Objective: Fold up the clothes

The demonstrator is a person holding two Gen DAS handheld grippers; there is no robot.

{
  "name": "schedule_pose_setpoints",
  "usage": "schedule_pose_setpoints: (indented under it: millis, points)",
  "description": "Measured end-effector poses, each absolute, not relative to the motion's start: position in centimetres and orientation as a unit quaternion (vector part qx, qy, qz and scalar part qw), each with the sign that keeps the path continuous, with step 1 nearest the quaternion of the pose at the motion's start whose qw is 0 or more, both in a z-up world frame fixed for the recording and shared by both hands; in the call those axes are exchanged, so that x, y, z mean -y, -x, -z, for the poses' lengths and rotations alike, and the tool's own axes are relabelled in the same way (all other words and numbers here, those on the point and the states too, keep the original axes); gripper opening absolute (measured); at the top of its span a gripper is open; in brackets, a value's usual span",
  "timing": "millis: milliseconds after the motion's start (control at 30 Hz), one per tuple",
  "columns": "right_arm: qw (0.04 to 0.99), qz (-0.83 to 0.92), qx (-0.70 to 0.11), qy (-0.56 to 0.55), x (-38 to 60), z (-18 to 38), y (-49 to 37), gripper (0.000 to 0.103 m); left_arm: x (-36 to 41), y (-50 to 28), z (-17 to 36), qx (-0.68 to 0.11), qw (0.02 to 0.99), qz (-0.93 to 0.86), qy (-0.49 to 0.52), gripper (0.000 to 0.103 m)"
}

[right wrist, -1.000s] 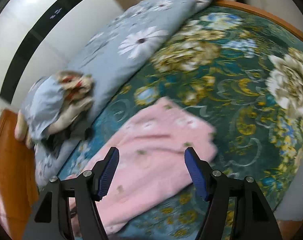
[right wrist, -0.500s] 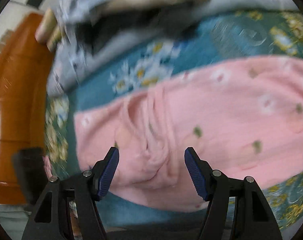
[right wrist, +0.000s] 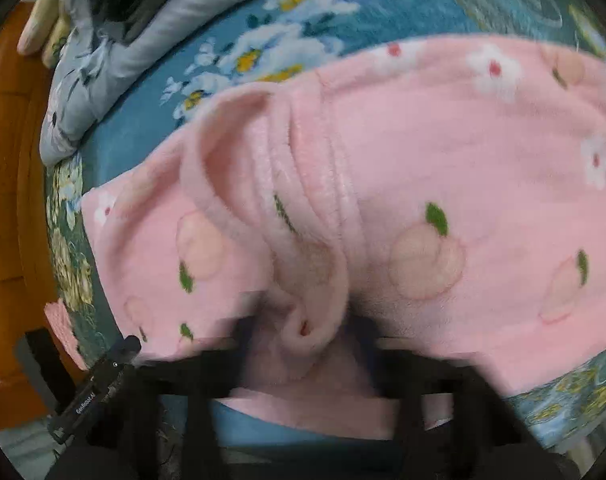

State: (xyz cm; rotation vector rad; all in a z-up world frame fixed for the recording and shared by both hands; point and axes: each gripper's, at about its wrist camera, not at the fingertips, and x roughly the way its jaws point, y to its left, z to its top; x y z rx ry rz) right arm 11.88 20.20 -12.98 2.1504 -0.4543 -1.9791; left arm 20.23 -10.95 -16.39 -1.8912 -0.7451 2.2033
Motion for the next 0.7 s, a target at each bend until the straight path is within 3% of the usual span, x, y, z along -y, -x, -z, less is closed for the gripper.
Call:
schedule_pose_setpoints:
  millis: [167, 267, 567, 633, 700]
  points:
    - [0.082, 0.703, 0.132, -0.694, -22.1, 9.7, -12.2, 0.01, 11.5, -19.1, 15.5, 0.262, 0.089, -0.746, 0.605, 0.055]
    - [0.064, 0.686, 0.09, -0.719, -21.9, 10.6, -12.3, 0.01, 11.8, -17.5, 16.4, 0.294, 0.099, -0.739, 0.599, 0.056]
    - [0.058, 0.667, 0.133, -0.731, -23.6, 12.3, -12.9, 0.01, 10.4, -15.2, 20.3, 0.367, 0.114, -0.693, 0.61, 0.058]
    - [0.059, 0.666, 0.14, -0.73, -23.8, 12.4, -12.9, 0.01, 10.1, -15.5, 20.3, 0.371, 0.106, -0.696, 0.606, 0.055]
    - [0.061, 0.67, 0.139, -0.727, -23.7, 12.2, -12.9, 0.01, 9.7, -15.7, 19.9, 0.355, 0.095, -0.708, 0.602, 0.033]
